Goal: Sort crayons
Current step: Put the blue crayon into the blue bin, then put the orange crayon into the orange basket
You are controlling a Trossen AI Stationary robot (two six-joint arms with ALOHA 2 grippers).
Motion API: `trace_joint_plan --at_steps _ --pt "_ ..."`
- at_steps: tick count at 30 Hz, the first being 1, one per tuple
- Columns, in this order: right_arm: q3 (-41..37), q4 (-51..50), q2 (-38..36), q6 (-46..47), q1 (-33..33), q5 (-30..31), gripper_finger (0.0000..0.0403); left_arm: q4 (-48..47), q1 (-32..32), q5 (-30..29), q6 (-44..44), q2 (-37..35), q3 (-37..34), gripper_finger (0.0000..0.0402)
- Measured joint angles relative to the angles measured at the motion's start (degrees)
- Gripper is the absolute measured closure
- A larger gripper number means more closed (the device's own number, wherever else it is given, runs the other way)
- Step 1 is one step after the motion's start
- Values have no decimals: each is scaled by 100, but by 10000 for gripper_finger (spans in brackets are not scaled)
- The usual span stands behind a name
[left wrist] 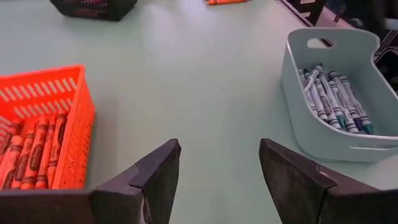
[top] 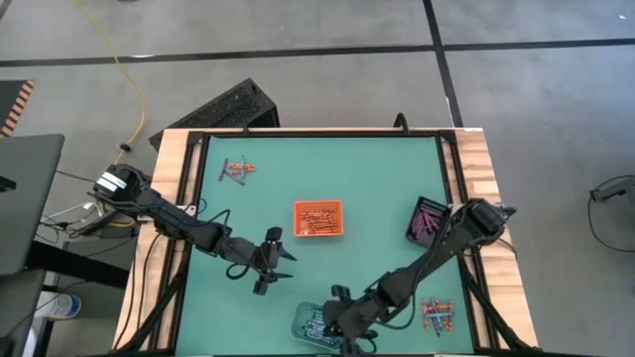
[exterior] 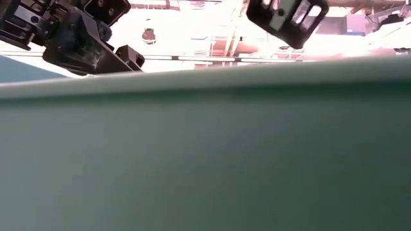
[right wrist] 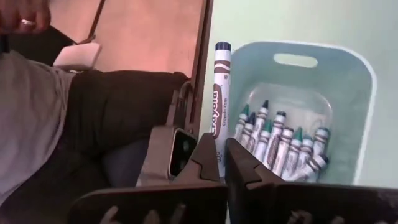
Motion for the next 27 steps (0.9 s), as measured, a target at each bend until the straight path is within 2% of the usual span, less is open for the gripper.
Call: trace_joint_plan --at_steps 4,7,19,23,27 --pt "93 -242 29 18 -65 37 397 -45 -48 -3 -59 0 0 191" --pt "92 -312 -21 83 -91 305 387 -56 -86 0 -59 0 0 191" --pt "94 -407 -45 268 -64 296 286 -217 -97 0 -74 0 0 191" --pt "94 -781 -313 259 -19 266 278 -258 -97 2 -68 0 0 191" --pt "94 -1669 -699 412 118 313 281 -333 -97 2 -74 0 -2 191"
